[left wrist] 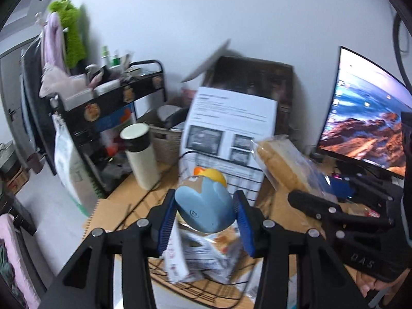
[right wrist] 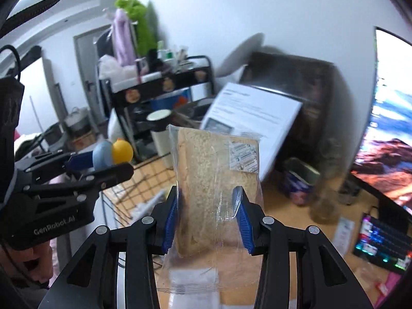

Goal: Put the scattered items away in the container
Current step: 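Open both tools over the basket, dropping the duck and bread bag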

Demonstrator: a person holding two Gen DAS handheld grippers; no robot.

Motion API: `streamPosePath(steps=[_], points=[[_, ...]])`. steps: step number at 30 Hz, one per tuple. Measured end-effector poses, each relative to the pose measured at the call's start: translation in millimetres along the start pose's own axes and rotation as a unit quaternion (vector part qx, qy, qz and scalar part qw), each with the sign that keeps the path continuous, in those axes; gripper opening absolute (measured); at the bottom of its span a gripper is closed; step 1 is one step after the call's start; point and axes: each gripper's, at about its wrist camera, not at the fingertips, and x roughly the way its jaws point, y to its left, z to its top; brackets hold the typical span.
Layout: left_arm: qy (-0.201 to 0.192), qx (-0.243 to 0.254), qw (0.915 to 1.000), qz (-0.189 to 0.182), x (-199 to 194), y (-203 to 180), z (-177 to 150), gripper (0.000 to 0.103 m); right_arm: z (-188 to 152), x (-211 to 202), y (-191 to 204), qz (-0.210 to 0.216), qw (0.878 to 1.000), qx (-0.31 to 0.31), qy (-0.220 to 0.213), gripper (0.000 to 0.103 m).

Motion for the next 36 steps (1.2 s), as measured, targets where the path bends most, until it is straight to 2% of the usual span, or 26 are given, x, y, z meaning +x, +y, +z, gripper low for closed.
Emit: streamPosePath(steps=[5, 7, 8, 9, 13, 22, 25, 29, 32, 36], points=[[0.004, -0.013, 0.9998, 0.011, 6.8, 20.9, -3.8, 0.051, 2.0, 23.2, 14.2, 0.016, 1.000, 0.001, 0.005, 0.043], [0.005, -0.016, 0.9998, 0.015, 8.9, 26.5, -4.5, 0.061, 3.0, 30.3, 19.8, 0.021, 1.000, 0.002, 0.004, 0.044], [0.004, -0.016, 0.9997, 0.016, 9.3, 28.1, -4.3, 0.070, 2.5, 30.5, 19.9, 0.023, 1.000, 0.002, 0.004, 0.047], [0.003, -0.016, 0.9997, 0.017, 9.6, 29.1, -4.6, 0.072, 3.2, 32.7, 22.8, 0.024, 1.000, 0.002, 0.001, 0.048], [0.011, -0.024, 0.9994, 0.021, 14.4, 37.8, -5.8, 0.074, 6.3, 31.4, 28.7, 0.013, 1.000, -0.001, -0.005, 0.067], [0.004, -0.017, 0.9997, 0.018, 2.5, 32.7, -5.1, 0.075, 8.2, 1.0, 27.4, -0.005, 0.999, 0.011, -0.033, 0.070], [-0.003, -0.009, 0.9998, 0.019, -6.3, 23.8, -5.8, 0.075, 1.1, -27.5, 22.2, -0.037, 0.998, 0.019, -0.055, 0.070], [-0.013, 0.009, 0.9998, 0.008, -24.1, 2.7, -12.7, 0.075, -20.5, -78.4, 5.6, -0.119, 0.988, 0.048, -0.083, 0.070], [-0.012, 0.030, 0.9993, -0.018, -35.8, -20.4, -23.4, 0.079, -43.0, -116.3, -9.3, -0.183, 0.976, 0.087, -0.082, 0.071], [0.008, 0.077, 0.9962, -0.039, -44.2, -57.6, -42.7, 0.079, -78.4, -159.3, -25.0, -0.233, 0.962, 0.125, -0.069, 0.072]])
